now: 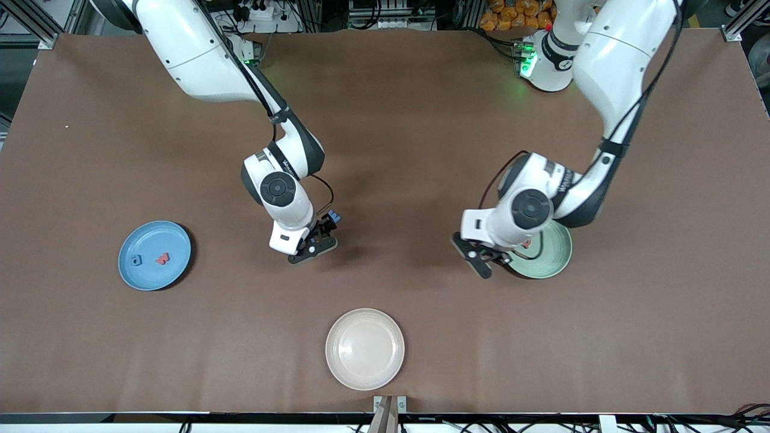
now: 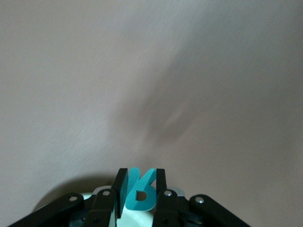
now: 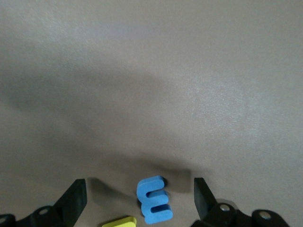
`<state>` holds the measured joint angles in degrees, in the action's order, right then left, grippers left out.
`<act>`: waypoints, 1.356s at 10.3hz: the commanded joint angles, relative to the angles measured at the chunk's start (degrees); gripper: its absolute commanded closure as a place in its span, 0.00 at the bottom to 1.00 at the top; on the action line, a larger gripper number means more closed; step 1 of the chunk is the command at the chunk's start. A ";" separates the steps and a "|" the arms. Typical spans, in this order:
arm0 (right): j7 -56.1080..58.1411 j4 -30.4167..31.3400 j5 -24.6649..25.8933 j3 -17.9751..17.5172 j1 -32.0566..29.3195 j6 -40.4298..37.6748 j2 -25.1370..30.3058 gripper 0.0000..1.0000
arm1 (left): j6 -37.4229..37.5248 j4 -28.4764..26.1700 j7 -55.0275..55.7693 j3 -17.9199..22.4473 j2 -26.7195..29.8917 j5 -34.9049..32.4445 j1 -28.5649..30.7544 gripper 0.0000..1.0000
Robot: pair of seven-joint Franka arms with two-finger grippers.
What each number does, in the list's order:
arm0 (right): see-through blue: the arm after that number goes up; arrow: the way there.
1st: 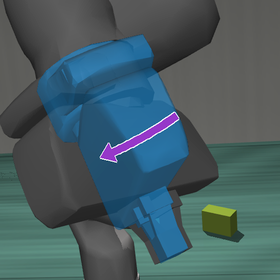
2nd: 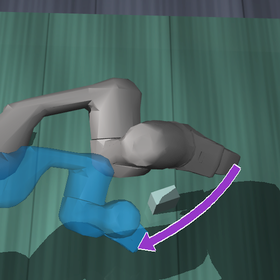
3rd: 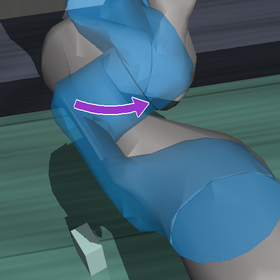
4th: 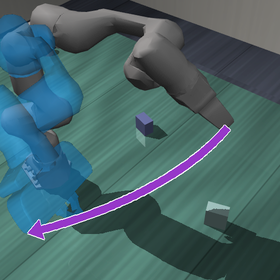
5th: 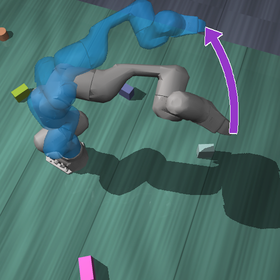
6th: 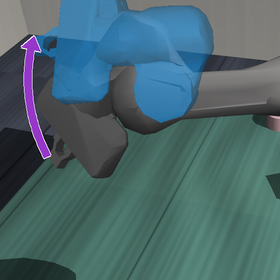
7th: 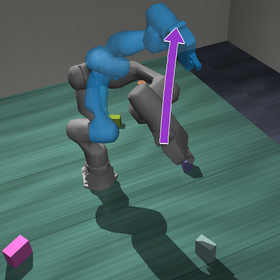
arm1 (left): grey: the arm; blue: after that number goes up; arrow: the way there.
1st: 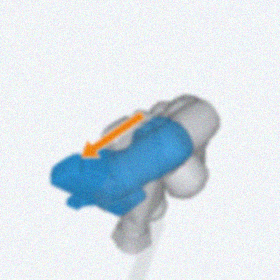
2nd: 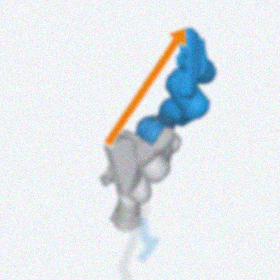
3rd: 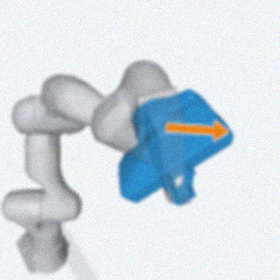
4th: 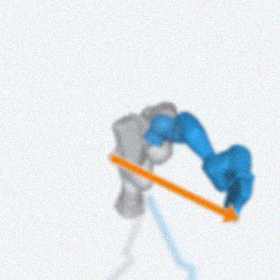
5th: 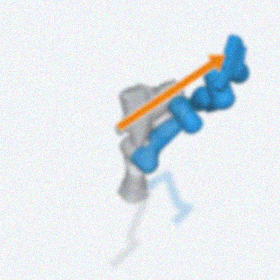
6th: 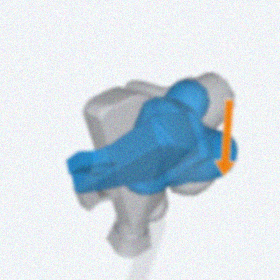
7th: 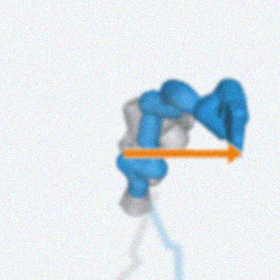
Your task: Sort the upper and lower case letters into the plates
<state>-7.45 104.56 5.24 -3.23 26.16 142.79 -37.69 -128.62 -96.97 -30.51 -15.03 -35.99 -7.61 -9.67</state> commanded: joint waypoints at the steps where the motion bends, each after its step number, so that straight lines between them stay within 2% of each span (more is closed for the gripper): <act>1: 1.73 -0.23 0.12 0.33 -0.14 -2.33 0.25 0.00 | 3.44 -2.18 -9.79 -0.88 2.67 0.31 5.17 0.91; 2: 3.92 -0.23 0.12 0.33 -0.84 -3.39 0.34 0.00 | 4.07 -2.35 -12.44 -0.70 2.59 0.22 5.80 0.91; 6: 5.96 0.38 0.12 0.33 -1.02 -3.40 0.60 0.00 | 3.64 -8.58 -14.57 -0.70 3.81 -0.22 9.49 0.90; 10: 5.96 1.08 0.12 0.33 -1.02 -2.87 0.87 0.00 | 4.69 -11.83 -22.91 -0.35 7.59 -0.13 13.80 0.90; 11: 5.96 1.17 0.12 0.33 -1.02 -2.87 1.04 0.05 | 4.69 -11.93 -22.92 -0.35 7.51 -0.04 13.80 0.73; 12: 5.96 1.17 0.12 0.33 -1.02 -2.87 1.04 0.70 | 4.61 -11.32 -22.75 -0.35 6.64 0.39 13.28 0.32; 13: 5.96 1.17 0.12 0.33 -1.02 -2.96 1.13 1.00 | 4.61 -10.71 -22.49 -0.35 5.67 0.66 13.36 0.00; 14: 5.96 1.09 0.12 0.33 -1.02 -3.22 1.30 1.00 | 4.61 -10.27 -22.66 -0.35 4.97 0.66 13.36 0.00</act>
<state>-2.27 104.64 5.25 -2.67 25.73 139.91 -37.38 -124.13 -107.28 -52.55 -15.22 -30.63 -7.63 3.71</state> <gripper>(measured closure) 0.286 0.467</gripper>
